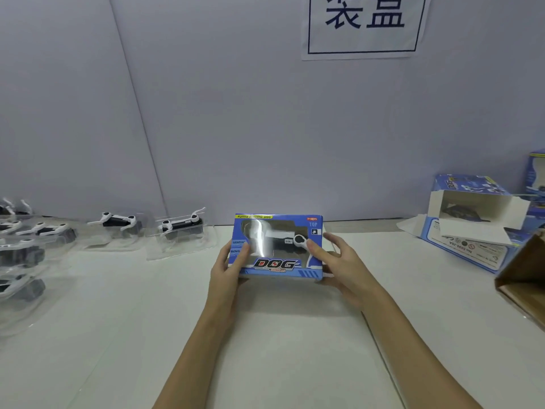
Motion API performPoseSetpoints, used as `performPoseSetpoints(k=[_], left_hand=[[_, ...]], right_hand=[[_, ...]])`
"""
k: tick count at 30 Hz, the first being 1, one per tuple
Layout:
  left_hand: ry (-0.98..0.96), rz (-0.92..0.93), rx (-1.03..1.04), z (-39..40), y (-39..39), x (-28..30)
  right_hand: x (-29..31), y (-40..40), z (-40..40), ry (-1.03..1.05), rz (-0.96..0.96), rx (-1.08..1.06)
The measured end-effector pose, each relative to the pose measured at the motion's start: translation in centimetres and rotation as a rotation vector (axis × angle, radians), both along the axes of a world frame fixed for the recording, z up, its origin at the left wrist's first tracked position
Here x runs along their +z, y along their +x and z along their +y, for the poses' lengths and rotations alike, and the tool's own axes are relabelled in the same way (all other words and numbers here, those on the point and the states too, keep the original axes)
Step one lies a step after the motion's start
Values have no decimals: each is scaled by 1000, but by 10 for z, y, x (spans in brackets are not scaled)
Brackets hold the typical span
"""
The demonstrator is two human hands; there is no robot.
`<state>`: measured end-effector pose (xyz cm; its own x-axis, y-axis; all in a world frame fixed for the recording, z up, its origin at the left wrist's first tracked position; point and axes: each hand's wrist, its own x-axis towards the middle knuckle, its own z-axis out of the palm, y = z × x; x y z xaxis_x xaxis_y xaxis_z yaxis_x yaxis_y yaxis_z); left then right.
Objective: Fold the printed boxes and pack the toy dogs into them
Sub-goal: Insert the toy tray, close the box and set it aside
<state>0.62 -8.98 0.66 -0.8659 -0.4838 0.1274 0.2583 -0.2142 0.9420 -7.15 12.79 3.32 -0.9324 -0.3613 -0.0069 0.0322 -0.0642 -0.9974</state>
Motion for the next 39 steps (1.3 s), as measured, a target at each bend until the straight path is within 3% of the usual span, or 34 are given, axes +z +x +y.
performPoseSetpoints(k=[5, 7, 10, 13, 16, 18, 21, 26, 29, 34, 39], left_hand=[[-29, 22, -68, -9, -3, -5], [8, 25, -95, -5, -6, -6], [186, -14, -44, -3, -8, -8], [177, -33, -43, -8, -8, -12], [167, -32, -59, -10, -10, -14], [133, -36, -63, -10, -12, -15], [92, -47, -71, -10, -14, -17], [92, -53, -81, -11, -12, -17], [88, -61, -94, -9, -10, -15], [66, -67, -108, -6, -8, -14], [66, -66, -126, -6, -9, -14]], right_hand=[[14, 4, 22, 247, 51, 176], [19, 3, 32, 211, 91, 145], [32, -2, 47, -5, 104, -65], [44, -11, 65, -470, 90, -369], [51, -19, 88, -901, 213, -627], [50, -21, 95, -939, 267, -715], [36, -30, 90, -665, 226, -795], [-3, -43, 84, 190, 246, -841], [-19, -49, 96, 527, 317, -837], [-25, -66, 124, 595, 443, -797], [-37, -70, 132, 508, 369, -795]])
